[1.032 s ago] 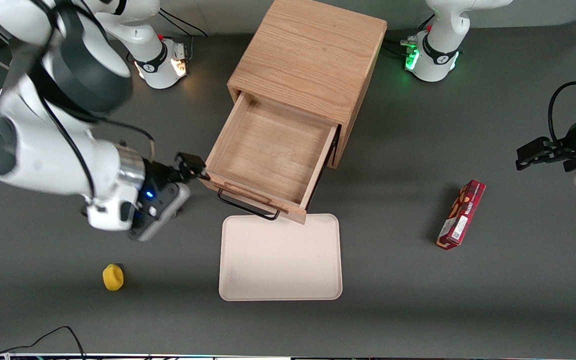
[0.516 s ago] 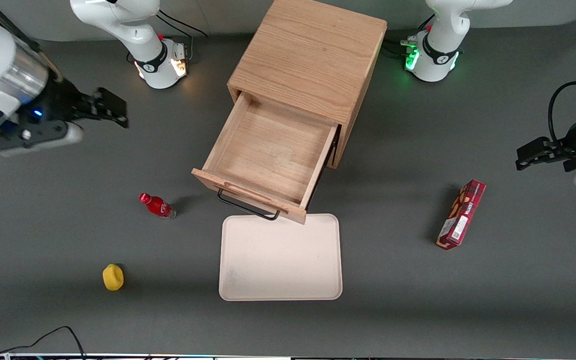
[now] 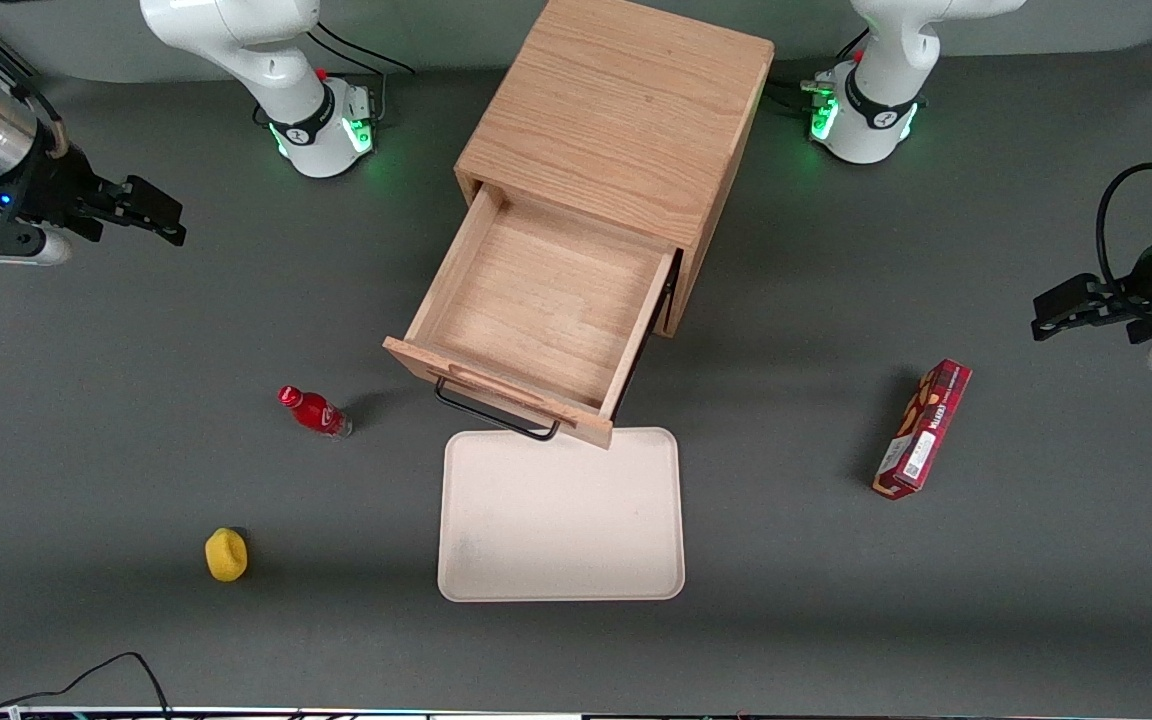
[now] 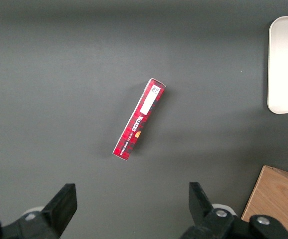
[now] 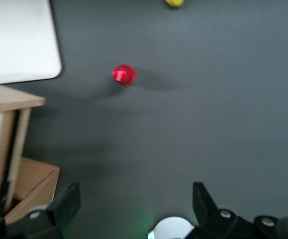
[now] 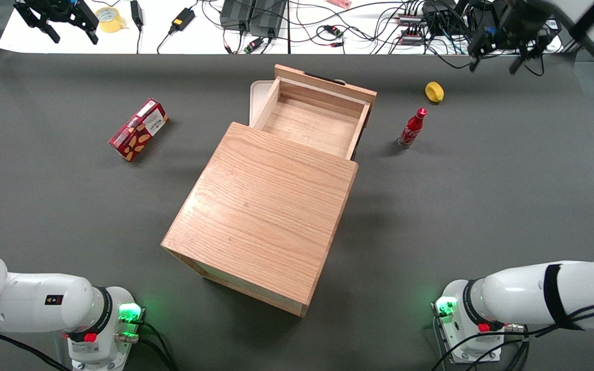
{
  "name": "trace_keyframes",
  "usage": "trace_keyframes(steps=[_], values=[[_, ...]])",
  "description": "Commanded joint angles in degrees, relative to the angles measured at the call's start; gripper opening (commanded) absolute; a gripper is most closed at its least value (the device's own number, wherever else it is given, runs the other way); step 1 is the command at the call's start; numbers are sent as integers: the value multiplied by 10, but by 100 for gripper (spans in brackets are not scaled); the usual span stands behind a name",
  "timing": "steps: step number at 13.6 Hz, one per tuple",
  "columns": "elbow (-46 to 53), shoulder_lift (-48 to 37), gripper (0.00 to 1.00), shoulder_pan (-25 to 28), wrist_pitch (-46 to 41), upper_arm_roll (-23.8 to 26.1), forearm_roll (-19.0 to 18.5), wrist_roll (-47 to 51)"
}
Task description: Open upper drawer
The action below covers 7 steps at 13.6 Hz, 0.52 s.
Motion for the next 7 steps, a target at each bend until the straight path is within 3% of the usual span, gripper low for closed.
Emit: trace_keyframes(steps=[1,7], values=[[-60,-42,100,4,36,-28,-4,17],[14,-11,100,5,-6,-32,-10,11]])
